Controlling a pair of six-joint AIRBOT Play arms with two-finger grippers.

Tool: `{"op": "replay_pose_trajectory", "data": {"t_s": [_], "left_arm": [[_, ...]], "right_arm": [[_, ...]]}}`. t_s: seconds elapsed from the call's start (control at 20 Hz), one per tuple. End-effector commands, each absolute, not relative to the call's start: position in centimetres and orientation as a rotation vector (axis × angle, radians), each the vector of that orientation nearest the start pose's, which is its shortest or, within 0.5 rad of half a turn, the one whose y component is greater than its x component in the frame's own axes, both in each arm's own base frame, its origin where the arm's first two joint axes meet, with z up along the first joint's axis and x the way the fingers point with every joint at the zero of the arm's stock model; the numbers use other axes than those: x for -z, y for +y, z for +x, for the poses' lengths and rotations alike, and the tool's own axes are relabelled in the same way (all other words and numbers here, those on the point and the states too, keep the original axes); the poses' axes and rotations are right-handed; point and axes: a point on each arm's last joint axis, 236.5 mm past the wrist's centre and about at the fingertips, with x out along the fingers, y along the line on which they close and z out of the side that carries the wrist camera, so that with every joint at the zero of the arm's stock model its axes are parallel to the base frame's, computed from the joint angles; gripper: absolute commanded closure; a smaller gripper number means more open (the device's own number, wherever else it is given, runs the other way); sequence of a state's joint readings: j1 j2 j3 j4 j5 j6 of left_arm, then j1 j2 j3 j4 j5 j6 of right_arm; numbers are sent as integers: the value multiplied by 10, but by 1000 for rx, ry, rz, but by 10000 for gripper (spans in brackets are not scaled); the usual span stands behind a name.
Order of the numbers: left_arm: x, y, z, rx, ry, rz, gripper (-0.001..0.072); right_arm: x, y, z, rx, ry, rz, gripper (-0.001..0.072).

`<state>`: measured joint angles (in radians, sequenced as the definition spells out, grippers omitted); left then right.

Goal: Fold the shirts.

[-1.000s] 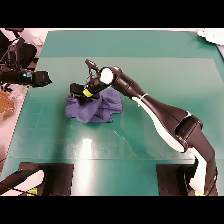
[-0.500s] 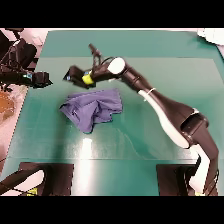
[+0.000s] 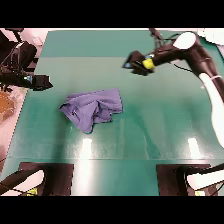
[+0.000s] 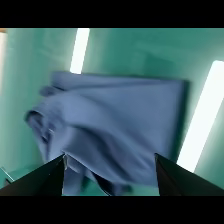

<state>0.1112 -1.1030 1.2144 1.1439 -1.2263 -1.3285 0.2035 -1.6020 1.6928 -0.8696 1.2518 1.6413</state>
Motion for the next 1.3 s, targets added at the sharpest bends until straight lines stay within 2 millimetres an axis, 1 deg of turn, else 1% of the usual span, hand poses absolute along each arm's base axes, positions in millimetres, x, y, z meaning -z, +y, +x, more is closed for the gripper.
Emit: {"op": "replay_pose_trajectory", "data": {"t_s": [0.0, 0.05, 0.1, 0.2, 0.3, 0.35, 0.45, 0.55, 0.7, 0.8, 0.95, 1.25], "left_arm": [[-93, -61, 332, 396, 1225, -167, 682], [-85, -63, 314, 419, 1302, -169, 682], [-77, -64, 304, 426, 1346, -179, 682], [-62, -67, 293, 432, 1394, -198, 682], [-52, -67, 290, 420, 1412, -217, 682], [-51, -68, 291, 422, 1405, -224, 682], [-56, -77, 296, 445, 1378, -256, 682], [-61, -86, 298, 477, 1361, -293, 682], [-66, -93, 302, 495, 1336, -322, 682], [-66, -92, 302, 494, 1335, -321, 682], [-66, -92, 303, 493, 1331, -321, 682], [-66, -92, 306, 494, 1319, -315, 682]], "right_arm": [[-68, 179, 419, -548, 1321, 468, 81], [-53, 178, 413, -577, 1347, 466, 81], [-40, 180, 411, -621, 1357, 485, 81], [-21, 188, 412, -699, 1367, 559, 81], [3, 194, 416, -739, 1398, 601, 80], [16, 196, 420, -750, 1412, 594, 80], [37, 206, 424, -777, 1448, 577, 13], [51, 221, 427, -812, 1479, 560, 13], [59, 251, 432, -893, 1503, 571, 13], [62, 273, 431, -941, 1516, 572, 13], [66, 299, 428, -969, 1530, 540, 13], [70, 335, 413, -986, 1560, 516, 13]]}}
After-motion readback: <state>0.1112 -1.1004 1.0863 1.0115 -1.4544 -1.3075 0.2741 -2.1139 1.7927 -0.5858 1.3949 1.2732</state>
